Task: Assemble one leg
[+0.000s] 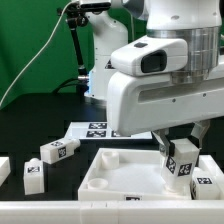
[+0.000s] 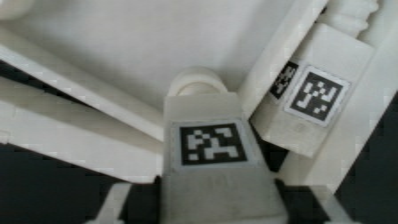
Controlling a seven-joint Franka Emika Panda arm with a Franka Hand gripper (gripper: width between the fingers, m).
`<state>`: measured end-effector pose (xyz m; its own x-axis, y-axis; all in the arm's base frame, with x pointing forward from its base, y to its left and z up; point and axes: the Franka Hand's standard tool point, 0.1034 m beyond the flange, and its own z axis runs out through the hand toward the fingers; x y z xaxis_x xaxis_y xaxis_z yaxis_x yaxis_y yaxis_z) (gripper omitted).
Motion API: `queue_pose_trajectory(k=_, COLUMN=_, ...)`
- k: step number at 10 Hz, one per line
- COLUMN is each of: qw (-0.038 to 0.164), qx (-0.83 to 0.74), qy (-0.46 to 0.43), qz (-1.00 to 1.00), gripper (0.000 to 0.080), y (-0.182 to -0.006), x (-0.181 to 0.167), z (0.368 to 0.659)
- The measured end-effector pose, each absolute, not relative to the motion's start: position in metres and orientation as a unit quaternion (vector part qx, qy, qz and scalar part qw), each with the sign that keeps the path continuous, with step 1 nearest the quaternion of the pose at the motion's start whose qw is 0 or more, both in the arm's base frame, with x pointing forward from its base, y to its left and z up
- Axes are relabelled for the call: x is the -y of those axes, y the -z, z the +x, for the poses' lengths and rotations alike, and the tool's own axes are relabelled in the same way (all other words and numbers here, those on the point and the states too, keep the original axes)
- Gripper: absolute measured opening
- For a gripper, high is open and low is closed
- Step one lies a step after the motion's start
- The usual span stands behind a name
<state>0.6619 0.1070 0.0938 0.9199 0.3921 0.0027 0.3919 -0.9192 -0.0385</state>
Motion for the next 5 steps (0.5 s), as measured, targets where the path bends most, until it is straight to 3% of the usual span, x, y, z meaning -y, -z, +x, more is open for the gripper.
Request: queue_pose_trajectory(k=5, qw=0.067, qx=-0.022, qy=0.067, qz=-0.995, gripper=0.0287, y=-0.0931, x=-0.0991, z=0.6550)
